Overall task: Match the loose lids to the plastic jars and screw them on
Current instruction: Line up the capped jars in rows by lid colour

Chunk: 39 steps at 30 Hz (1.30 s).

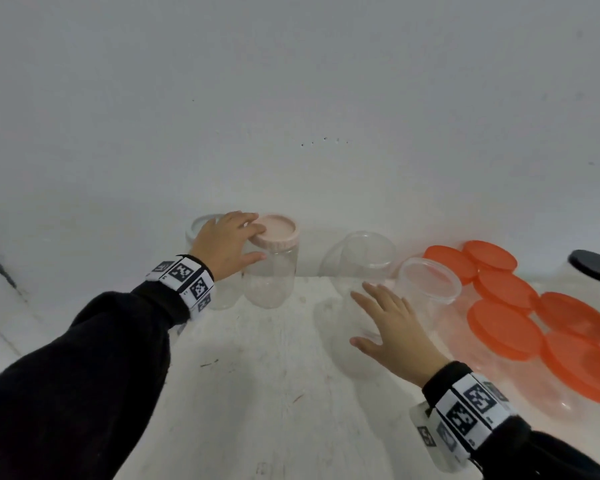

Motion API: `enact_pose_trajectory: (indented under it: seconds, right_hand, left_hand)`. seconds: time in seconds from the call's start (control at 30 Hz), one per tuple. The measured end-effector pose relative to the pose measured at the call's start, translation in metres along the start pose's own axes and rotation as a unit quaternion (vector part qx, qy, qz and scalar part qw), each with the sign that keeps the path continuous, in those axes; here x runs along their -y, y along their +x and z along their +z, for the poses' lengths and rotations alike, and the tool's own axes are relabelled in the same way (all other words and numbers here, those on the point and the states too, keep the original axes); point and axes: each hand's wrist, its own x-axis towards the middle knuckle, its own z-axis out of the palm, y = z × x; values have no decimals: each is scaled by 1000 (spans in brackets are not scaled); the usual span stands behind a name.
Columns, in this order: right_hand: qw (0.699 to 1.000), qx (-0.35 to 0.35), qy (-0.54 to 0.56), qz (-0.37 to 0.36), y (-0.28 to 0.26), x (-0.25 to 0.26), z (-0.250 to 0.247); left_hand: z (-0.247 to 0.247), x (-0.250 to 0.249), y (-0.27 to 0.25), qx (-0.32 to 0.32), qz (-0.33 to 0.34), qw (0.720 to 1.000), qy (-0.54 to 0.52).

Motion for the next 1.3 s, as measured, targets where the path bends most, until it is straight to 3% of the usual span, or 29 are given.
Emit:
enact_pose_trajectory:
  seconds: [0.17,0.33,0.43,0.5,0.67,0.77,0.83,1.0,1.3]
  right_hand:
    - [994,19,24,-102,-26,31,4]
    - [985,58,31,-159,-32,45,-3]
    - [979,70,156,-114,-13,37,-29]
    - [977,31,198,-79,9,23,-41]
    - [992,-48,113,34,81,-28,-40]
    - [992,15,31,118,110,-46,-27]
    - [990,37,-15,137,120,-49,-16]
    - [995,-39,-11,86,125,-42,-7]
    - [998,-47,38,-19,109,-16,-7]
  left_hand:
    - [2,0,-1,-24,4,999,-28]
    - [3,-2,-3,-17,-3,1000,-26]
    - [4,-3,-2,-12,-2,1000,-23]
    - [4,-3,-3,-3,-8,1000,-26]
    - [6,-2,-2,2,-14,1000,-18]
    - [8,-3,-1,0,-12,1000,-14]
    - [7,-3,-3,4,-14,1000,-21]
    - [8,2,-1,-9,-12,1000,-24]
    - [10,1,-3,-6,-18,1000,-8]
